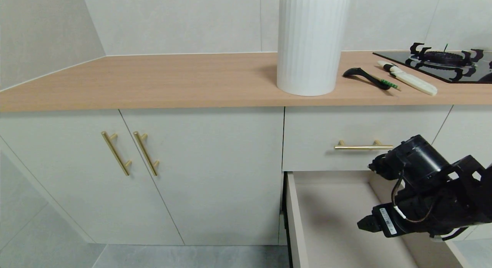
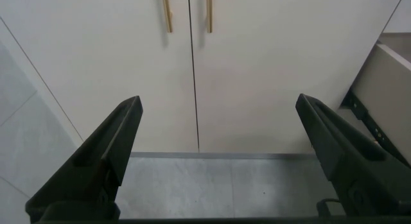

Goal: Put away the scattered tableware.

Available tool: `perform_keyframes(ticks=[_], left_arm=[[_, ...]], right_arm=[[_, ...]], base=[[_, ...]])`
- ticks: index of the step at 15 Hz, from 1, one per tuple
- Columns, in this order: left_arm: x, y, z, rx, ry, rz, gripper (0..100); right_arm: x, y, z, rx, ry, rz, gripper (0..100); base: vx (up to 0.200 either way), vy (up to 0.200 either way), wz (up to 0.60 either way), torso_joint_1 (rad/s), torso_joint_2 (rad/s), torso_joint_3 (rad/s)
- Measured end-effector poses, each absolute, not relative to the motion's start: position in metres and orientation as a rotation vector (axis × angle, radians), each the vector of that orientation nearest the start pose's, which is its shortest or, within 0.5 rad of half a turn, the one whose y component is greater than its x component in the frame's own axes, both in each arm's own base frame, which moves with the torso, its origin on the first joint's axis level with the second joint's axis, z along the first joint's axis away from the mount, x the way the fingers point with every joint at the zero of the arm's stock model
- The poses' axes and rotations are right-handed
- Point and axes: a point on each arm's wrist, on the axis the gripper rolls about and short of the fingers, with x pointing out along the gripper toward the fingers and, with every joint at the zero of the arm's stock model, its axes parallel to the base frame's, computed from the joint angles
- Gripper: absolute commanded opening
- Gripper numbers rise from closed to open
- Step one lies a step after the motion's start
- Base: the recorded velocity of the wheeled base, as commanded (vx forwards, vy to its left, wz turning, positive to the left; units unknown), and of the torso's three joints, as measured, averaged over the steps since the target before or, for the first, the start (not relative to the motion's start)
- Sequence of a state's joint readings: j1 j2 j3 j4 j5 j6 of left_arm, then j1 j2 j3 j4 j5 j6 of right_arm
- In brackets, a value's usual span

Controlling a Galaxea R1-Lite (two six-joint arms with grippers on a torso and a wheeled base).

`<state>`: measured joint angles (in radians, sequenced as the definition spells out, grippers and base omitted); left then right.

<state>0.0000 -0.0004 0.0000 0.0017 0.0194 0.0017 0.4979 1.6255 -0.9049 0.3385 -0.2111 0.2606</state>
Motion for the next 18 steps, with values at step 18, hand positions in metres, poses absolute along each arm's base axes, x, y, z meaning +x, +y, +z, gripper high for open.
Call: perform_keyframes(ticks=[18], left_arm=[[-0.023,0.000,0.075,0.002,0.001,0.019,100]], right_arm=[[0.221,0.104,0.169,-0.112,0.901,0.046,100]], base=[[0.000,0.000,0.00,0.035,-0.14,-0.102]])
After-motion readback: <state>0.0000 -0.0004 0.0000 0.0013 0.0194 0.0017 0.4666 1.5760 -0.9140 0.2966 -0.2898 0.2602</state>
